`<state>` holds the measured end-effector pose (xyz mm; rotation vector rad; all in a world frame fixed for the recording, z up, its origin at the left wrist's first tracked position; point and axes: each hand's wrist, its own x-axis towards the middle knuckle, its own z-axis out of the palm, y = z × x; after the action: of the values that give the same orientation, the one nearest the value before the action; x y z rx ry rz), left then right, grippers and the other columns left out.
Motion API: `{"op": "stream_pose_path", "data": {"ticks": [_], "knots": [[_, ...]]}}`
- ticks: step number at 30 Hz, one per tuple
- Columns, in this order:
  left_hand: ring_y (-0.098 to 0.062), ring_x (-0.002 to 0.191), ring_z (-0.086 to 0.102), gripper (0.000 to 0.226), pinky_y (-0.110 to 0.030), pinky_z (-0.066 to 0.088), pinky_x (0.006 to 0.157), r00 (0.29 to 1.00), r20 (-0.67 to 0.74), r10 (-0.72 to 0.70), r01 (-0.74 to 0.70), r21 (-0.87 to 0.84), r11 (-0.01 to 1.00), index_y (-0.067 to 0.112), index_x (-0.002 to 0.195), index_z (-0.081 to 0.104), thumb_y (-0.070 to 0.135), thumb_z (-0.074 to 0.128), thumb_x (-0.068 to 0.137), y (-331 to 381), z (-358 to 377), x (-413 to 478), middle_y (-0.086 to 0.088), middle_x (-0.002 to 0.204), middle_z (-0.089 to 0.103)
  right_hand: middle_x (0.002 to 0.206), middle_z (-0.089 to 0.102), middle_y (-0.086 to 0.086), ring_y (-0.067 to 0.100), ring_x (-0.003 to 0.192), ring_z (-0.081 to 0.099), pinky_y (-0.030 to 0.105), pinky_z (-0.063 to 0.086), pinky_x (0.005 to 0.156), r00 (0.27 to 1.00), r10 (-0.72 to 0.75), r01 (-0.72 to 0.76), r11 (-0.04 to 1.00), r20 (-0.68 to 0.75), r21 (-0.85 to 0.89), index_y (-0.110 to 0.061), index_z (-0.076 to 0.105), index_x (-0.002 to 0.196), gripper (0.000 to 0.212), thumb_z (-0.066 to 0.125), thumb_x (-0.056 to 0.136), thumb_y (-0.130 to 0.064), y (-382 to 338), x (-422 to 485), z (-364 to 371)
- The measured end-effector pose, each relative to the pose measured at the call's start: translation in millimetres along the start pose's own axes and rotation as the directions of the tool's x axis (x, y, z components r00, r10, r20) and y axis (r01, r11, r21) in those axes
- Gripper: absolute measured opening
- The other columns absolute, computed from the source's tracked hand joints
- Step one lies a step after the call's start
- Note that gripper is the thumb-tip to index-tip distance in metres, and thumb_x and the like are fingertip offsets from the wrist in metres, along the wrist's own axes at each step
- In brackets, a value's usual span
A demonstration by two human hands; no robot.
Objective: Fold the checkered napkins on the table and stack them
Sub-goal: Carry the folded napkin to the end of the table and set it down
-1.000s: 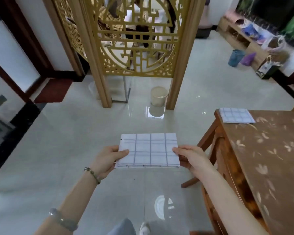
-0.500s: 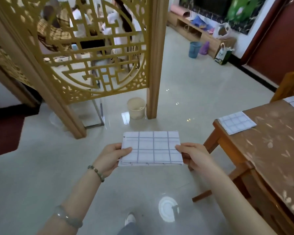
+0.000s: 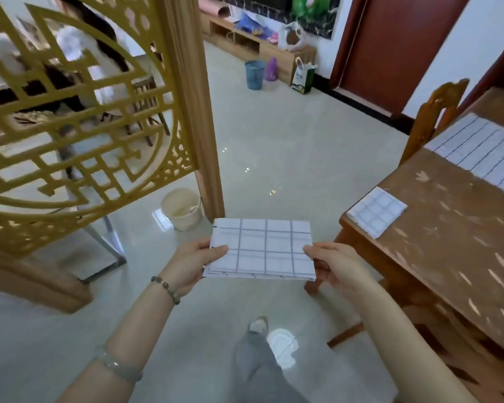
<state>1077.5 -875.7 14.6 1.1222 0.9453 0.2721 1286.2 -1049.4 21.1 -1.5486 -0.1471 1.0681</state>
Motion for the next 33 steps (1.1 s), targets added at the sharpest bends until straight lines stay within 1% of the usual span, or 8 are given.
{"op": "stream_pose_path", "data": {"ticks": [4, 8, 12, 16, 18, 22, 28, 33], "knots": [[-0.023, 0.091, 0.071, 0.024, -0.029, 0.059, 0.073, 0.995, 0.100, -0.005, 0.003, 0.029, 1.000, 0.003, 0.108, 0.066, 0.008, 0.064, 0.085, 30.7, 18.4, 74.8, -0.011, 0.102, 0.073, 0.090, 0.072, 0.020, 0.026, 0.077, 0.068, 0.028, 0.054, 0.061, 0.996, -0.027, 0.029, 0.999, -0.087, 0.018, 0.004, 0.069, 0.094, 0.014, 0.067, 0.084, -0.004, -25.9, 52.6, -13.5], [-0.032, 0.100, 0.068, 0.023, -0.038, 0.057, 0.085, 0.988, 0.156, -0.024, 0.008, 0.103, 0.995, -0.002, 0.109, 0.066, 0.006, 0.063, 0.087, 71.4, 44.8, 147.0, -0.016, 0.105, 0.072, 0.080, 0.072, 0.014, 0.027, 0.078, 0.064, 0.040, 0.051, 0.079, 0.987, -0.028, 0.039, 0.997, -0.158, 0.069, -0.005, 0.075, 0.070, 0.012, 0.069, 0.081, -0.005, -57.2, 100.9, -32.3], [-0.033, 0.098, 0.068, 0.020, -0.040, 0.056, 0.087, 0.977, 0.210, -0.037, 0.004, 0.159, 0.987, -0.002, 0.106, 0.066, 0.006, 0.065, 0.087, 109.9, 79.4, 203.2, -0.017, 0.102, 0.072, 0.086, 0.068, 0.022, 0.032, 0.084, 0.060, 0.055, 0.046, 0.094, 0.972, -0.006, 0.035, 0.992, -0.235, 0.119, -0.005, 0.076, 0.072, 0.006, 0.073, 0.078, -0.006, -93.6, 139.9, -53.5], [-0.034, 0.096, 0.069, 0.023, -0.043, 0.056, 0.087, 0.961, 0.271, -0.060, 0.011, 0.178, 0.984, -0.002, 0.103, 0.068, 0.008, 0.071, 0.082, 138.2, 109.7, 252.4, -0.019, 0.102, 0.071, 0.084, 0.062, 0.023, 0.034, 0.083, 0.053, 0.045, 0.045, 0.076, 0.950, 0.020, 0.045, 0.979, -0.312, 0.197, -0.004, 0.074, 0.069, 0.008, 0.073, 0.077, -0.005, -117.8, 170.4, -73.1], [-0.035, 0.097, 0.068, 0.030, -0.045, 0.056, 0.086, 0.949, 0.306, -0.080, 0.017, 0.203, 0.979, -0.003, 0.106, 0.067, 0.010, 0.073, 0.079, 148.0, 126.8, 276.7, -0.021, 0.104, 0.071, 0.086, 0.057, 0.024, 0.036, 0.083, 0.049, 0.040, 0.040, 0.068, 0.939, 0.034, 0.056, 0.966, -0.341, 0.251, 0.001, 0.072, 0.078, 0.005, 0.072, 0.078, -0.004, -125.3, 181.2, -83.3], [-0.030, 0.087, 0.070, 0.018, -0.041, 0.058, 0.080, 0.914, 0.387, -0.120, 0.006, 0.283, 0.959, -0.003, 0.103, 0.068, 0.005, 0.064, 0.087, 162.5, 170.0, 330.3, -0.020, 0.100, 0.072, 0.092, 0.065, 0.027, 0.034, 0.084, 0.061, 0.050, 0.050, 0.089, 0.881, 0.061, 0.100, 0.946, -0.469, 0.309, 0.008, 0.068, 0.094, 0.019, 0.071, 0.079, -0.001, -134.7, 201.3, -109.4], [-0.025, 0.081, 0.071, 0.016, -0.030, 0.059, 0.068, 0.820, 0.537, -0.198, -0.035, 0.393, 0.919, -0.004, 0.101, 0.067, 0.003, 0.063, 0.087, 189.4, 239.8, 409.3, -0.019, 0.098, 0.072, 0.089, 0.064, 0.022, 0.030, 0.082, 0.058, 0.039, 0.050, 0.081, 0.794, 0.114, 0.153, 0.913, -0.597, 0.377, 0.003, 0.069, 0.089, 0.010, 0.069, 0.081, -0.003, -148.2, 235.1, -140.0], [-0.027, 0.083, 0.070, 0.017, -0.035, 0.059, 0.075, 0.723, 0.637, -0.267, -0.105, 0.484, 0.869, -0.005, 0.101, 0.067, 0.003, 0.063, 0.087, 231.3, 297.9, 476.1, -0.020, 0.098, 0.072, 0.091, 0.066, 0.024, 0.031, 0.083, 0.059, 0.046, 0.050, 0.086, 0.697, 0.143, 0.245, 0.873, -0.702, 0.421, 0.009, 0.069, 0.093, 0.014, 0.067, 0.084, -0.002, -172.0, 272.1, -153.0]]}}
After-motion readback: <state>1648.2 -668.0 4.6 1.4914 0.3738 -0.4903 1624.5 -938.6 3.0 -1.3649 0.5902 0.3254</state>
